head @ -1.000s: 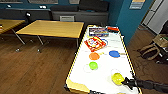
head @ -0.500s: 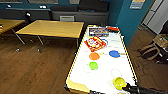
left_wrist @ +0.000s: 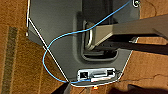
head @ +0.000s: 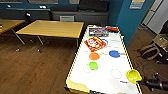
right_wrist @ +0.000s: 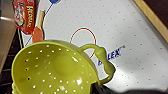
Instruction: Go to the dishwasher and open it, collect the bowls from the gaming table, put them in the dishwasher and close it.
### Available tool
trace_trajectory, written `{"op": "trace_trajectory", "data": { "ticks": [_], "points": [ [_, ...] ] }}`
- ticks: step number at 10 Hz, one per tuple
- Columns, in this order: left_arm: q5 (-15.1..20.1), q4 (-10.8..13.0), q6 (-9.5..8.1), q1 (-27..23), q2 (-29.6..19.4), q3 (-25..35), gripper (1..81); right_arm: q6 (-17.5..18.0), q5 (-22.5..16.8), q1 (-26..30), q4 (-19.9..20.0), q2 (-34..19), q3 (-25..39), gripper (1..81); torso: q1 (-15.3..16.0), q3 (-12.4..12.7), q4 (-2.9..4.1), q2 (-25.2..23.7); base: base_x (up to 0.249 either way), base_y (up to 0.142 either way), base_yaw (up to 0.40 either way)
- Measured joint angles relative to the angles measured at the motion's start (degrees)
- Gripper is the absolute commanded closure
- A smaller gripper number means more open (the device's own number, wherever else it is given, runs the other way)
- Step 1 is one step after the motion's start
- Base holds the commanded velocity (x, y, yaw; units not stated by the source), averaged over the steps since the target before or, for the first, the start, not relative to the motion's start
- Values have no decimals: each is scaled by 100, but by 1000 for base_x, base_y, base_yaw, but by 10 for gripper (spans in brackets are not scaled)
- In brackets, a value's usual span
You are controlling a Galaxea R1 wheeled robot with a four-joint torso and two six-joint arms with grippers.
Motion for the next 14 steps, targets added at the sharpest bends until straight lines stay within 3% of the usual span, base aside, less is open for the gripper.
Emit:
{"op": "trace_trajectory", "data": {
  "ticks": [3,6,9,14],
  "points": [
    [-302,0,0,-9,-5,38,10,-108,-457,380,-35,-870,741,811,0,0,0,0,0,0,0],
    [-319,0,-2,-80,-217,581,10,-507,-562,-118,-102,-1264,873,811,0,0,0,0,0,0,0],
    [-317,0,-2,-177,-885,1637,10,-1045,33,-1451,-134,-1281,909,811,0,0,0,0,0,0,0],
    [-305,-2,-5,-395,-2321,3606,10,-1768,1765,-3961,-265,-1065,592,811,0,0,0,0,0,0,0]
  ]
}}
